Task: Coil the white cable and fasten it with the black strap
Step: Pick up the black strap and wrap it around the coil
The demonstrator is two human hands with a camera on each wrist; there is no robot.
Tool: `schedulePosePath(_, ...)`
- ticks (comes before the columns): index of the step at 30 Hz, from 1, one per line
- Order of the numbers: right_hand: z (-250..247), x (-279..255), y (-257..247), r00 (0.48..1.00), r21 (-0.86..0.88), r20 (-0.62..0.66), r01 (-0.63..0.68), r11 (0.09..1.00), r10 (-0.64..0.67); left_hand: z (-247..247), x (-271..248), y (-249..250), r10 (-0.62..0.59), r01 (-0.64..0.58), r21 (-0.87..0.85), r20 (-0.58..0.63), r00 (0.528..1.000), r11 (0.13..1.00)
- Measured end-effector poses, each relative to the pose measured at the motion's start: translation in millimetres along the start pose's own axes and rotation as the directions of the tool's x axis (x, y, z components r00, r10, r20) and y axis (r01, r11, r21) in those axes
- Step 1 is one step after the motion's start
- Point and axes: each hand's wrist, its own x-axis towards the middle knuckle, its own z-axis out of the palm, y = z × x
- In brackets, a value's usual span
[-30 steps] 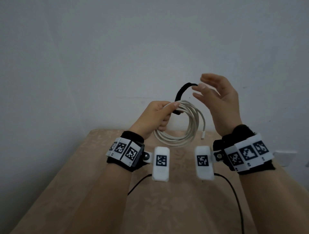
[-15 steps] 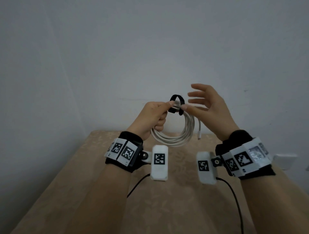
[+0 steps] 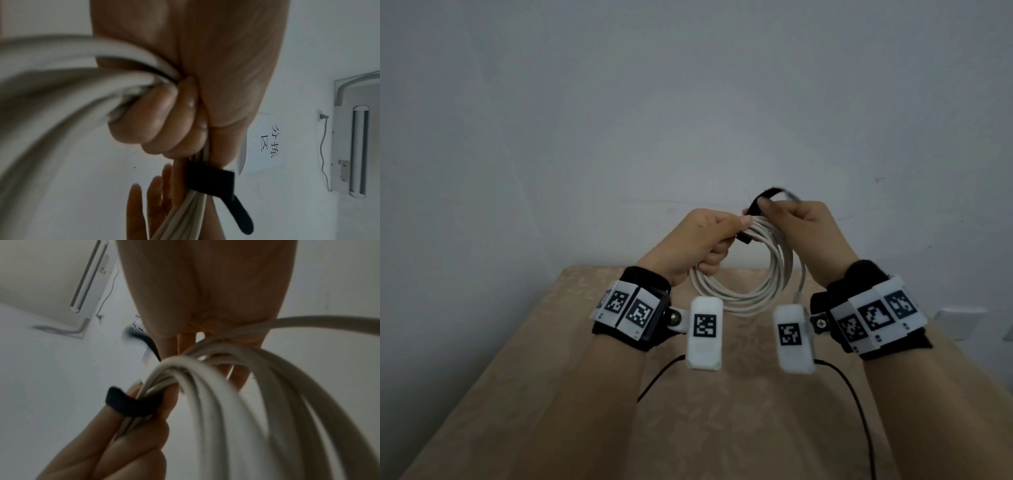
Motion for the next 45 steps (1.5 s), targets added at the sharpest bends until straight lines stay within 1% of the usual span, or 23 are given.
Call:
schedulePosePath(5,1.6,-3.5,-5.6,0.997,0.077,0.072,-0.046,0.996,0.04,-2.8,-0.6,2.8,0.011,-0.011,-0.017,-0.005,1.0,1.0)
schedulePosePath(10,-1.2,-2.9,-3.6,0.997,0.182,0.025,-0.08,0.98,0.077,-6.1,-0.5,1.2,0.022,-0.026,-0.09,-0.042,0.999,0.996)
schedulePosePath(12,-3.8,-2.3,-3.2,0.996,0.204,0.032,-0.09,0.975,0.085,-8.4,-1.2,1.3,0.023,-0.03,-0.113,-0.06,0.998,0.993)
schedulePosePath(17,-3.7,-3.0,-4.1,0.989,0.304,0.103,-0.132,0.944,0.105,-13.1,-1.1,1.1,0.03,-0.042,-0.14,-0.089,0.996,0.989)
schedulePosePath(23,1.8,-3.1,-4.5,0.981,0.425,0.134,-0.182,0.887,0.138,-12.8,0.8,0.4,0.067,-0.081,-0.097,-0.142,0.988,0.992)
schedulePosePath(27,0.5,0.2,-7.8,0.958,0.443,0.24,-0.251,0.861,0.156,-10.9,1.2,0.4,0.109,-0.124,-0.07,-0.185,0.977,0.99)
schedulePosePath(29,1.4,0.0,-6.8,0.956,0.465,0.269,-0.234,0.854,0.115,-11.7,1.4,-1.0,0.119,-0.136,-0.068,-0.21,0.971,0.988)
schedulePosePath(32,2.1,-2.1,-4.3,0.962,0.504,0.263,-0.196,0.841,0.066,-13.1,2.0,-2.7,0.12,-0.136,-0.061,-0.225,0.967,0.989)
schedulePosePath(35,0.3,-2.7,-4.4,0.962,0.505,0.27,-0.177,0.845,0.04,-12.6,2.4,-2.6,0.125,-0.137,-0.037,-0.224,0.967,0.99)
schedulePosePath(38,0.1,-2.6,-4.1,0.963,0.486,0.265,-0.182,0.855,0.054,-12.5,2.9,-3.6,0.128,-0.135,-0.017,-0.228,0.965,0.991)
schedulePosePath(45,3.5,-1.5,-0.8,0.98,0.467,0.185,-0.158,0.87,0.079,-9.1,2.6,-3.0,0.141,-0.14,0.022,-0.232,0.963,0.99)
